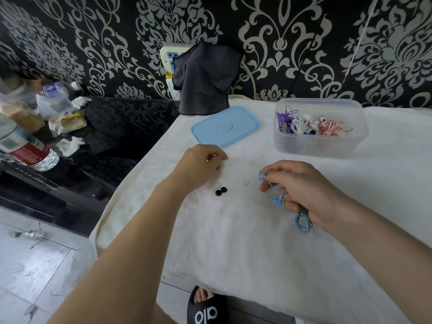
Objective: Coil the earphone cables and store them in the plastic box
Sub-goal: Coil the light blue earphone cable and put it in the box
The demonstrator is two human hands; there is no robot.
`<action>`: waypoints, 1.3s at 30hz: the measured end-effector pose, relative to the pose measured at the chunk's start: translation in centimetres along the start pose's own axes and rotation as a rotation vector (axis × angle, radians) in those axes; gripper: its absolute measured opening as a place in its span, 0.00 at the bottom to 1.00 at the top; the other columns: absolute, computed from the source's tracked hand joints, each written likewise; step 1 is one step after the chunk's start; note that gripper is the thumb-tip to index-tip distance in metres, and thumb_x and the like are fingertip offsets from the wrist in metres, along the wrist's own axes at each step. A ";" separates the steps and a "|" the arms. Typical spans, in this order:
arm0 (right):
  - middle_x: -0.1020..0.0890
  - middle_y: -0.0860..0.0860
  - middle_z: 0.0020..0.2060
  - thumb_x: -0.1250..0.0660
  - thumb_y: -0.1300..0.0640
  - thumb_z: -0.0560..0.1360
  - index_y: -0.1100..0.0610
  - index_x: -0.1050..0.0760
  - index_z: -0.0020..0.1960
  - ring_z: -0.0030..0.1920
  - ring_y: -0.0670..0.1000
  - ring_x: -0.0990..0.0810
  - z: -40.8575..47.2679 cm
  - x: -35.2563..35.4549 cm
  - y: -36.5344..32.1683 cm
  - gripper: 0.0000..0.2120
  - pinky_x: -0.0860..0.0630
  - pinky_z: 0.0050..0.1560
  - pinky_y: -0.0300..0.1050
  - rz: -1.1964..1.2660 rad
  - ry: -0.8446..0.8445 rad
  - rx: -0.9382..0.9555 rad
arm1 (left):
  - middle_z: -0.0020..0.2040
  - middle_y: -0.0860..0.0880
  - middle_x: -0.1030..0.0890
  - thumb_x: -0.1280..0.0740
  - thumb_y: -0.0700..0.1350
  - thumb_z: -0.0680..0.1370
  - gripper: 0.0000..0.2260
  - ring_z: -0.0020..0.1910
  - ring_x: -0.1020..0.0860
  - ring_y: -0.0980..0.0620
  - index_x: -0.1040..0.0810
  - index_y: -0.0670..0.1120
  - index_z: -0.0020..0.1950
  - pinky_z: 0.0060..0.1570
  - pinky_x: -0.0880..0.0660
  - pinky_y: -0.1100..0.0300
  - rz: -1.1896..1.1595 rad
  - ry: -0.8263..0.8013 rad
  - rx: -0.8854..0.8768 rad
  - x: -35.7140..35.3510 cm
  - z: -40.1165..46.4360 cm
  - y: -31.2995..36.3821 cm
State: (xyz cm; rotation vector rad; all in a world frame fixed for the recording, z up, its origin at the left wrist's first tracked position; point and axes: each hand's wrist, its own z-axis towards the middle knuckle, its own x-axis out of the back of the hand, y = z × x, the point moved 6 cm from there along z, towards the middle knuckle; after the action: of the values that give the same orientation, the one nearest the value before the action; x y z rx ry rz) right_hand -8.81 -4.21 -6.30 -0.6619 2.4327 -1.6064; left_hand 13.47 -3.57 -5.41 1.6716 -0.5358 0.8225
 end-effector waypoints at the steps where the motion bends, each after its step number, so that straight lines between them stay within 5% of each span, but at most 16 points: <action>1: 0.15 0.52 0.36 0.33 0.60 0.78 0.58 0.18 0.49 0.28 0.51 0.38 0.0 0.0 0.0 0.05 0.41 0.21 0.39 -0.003 0.002 0.000 | 0.41 0.52 0.19 0.40 0.40 0.82 0.13 0.35 0.26 0.55 0.17 0.52 0.51 0.27 0.32 0.73 -0.018 0.023 0.024 0.6 0.0 -0.3; 4: 0.15 0.52 0.36 0.33 0.60 0.78 0.58 0.18 0.49 0.31 0.53 0.37 0.0 -0.1 0.0 0.05 0.41 0.21 0.37 -0.012 0.004 -0.005 | 0.44 0.50 0.19 0.42 0.39 0.82 0.13 0.33 0.27 0.54 0.19 0.50 0.51 0.25 0.33 0.72 -0.053 0.076 0.083 2.0 -0.1 -1.4; 8: 0.15 0.51 0.35 0.33 0.60 0.78 0.58 0.18 0.49 0.31 0.54 0.37 0.0 -0.1 -0.1 0.05 0.41 0.22 0.39 -0.019 -0.001 0.005 | 0.50 0.51 0.18 0.37 0.40 0.80 0.10 0.39 0.24 0.54 0.18 0.53 0.48 0.33 0.28 0.71 0.041 -0.064 0.059 1.1 -0.9 -1.8; 12: 0.15 0.51 0.36 0.33 0.60 0.78 0.58 0.18 0.48 0.29 0.52 0.38 0.1 -0.2 0.0 0.05 0.41 0.23 0.40 -0.016 -0.004 0.009 | 0.44 0.55 0.19 0.30 0.43 0.77 0.05 0.32 0.26 0.60 0.19 0.54 0.44 0.34 0.26 0.69 0.006 -0.090 0.023 0.4 -1.2 -1.7; 18: 0.15 0.50 0.35 0.33 0.60 0.78 0.57 0.17 0.48 0.34 0.55 0.37 0.1 -0.1 -0.1 0.06 0.41 0.22 0.40 -0.016 0.012 0.004 | 0.42 0.54 0.18 0.34 0.41 0.78 0.04 0.31 0.25 0.60 0.21 0.46 0.44 0.33 0.27 0.69 0.039 -0.064 0.017 0.6 -1.0 -1.9; 23: 0.15 0.51 0.36 0.33 0.60 0.78 0.57 0.17 0.48 0.32 0.53 0.37 -0.1 -0.1 -0.1 0.05 0.40 0.22 0.40 -0.013 0.004 0.001 | 0.42 0.47 0.13 0.37 0.35 0.79 0.04 0.36 0.16 0.51 0.25 0.41 0.45 0.47 0.17 0.53 -0.180 -0.089 0.148 2.0 -1.8 -2.8; 26: 0.15 0.51 0.36 0.33 0.60 0.78 0.57 0.18 0.48 0.28 0.51 0.38 -0.1 -0.2 -0.2 0.05 0.40 0.22 0.40 -0.012 0.002 0.005 | 0.39 0.47 0.14 0.40 0.37 0.78 0.05 0.36 0.18 0.47 0.25 0.44 0.47 0.52 0.19 0.45 -0.047 -0.245 0.120 1.2 -2.9 -2.5; 32: 0.15 0.52 0.36 0.32 0.59 0.78 0.58 0.18 0.49 0.26 0.50 0.38 -0.2 -0.6 -0.1 0.04 0.40 0.22 0.40 -0.016 -0.009 0.007 | 0.34 0.52 0.18 0.36 0.47 0.80 0.08 0.31 0.23 0.55 0.23 0.44 0.46 0.46 0.22 0.51 0.133 -0.355 0.068 0.3 -4.0 -1.6; 39: 0.15 0.51 0.36 0.32 0.59 0.78 0.58 0.18 0.48 0.31 0.53 0.38 -0.1 -0.2 0.0 0.05 0.40 0.22 0.39 -0.016 -0.002 0.001 | 0.34 0.52 0.17 0.31 0.49 0.79 0.08 0.31 0.20 0.57 0.20 0.45 0.46 0.51 0.20 0.52 0.097 -0.351 0.079 0.3 -4.1 -1.7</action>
State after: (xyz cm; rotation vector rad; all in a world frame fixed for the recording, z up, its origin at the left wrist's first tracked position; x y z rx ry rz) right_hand -8.63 -4.03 -6.25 -0.6840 2.4309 -1.6125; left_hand 13.92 0.86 -5.80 1.8877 -0.8411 0.6269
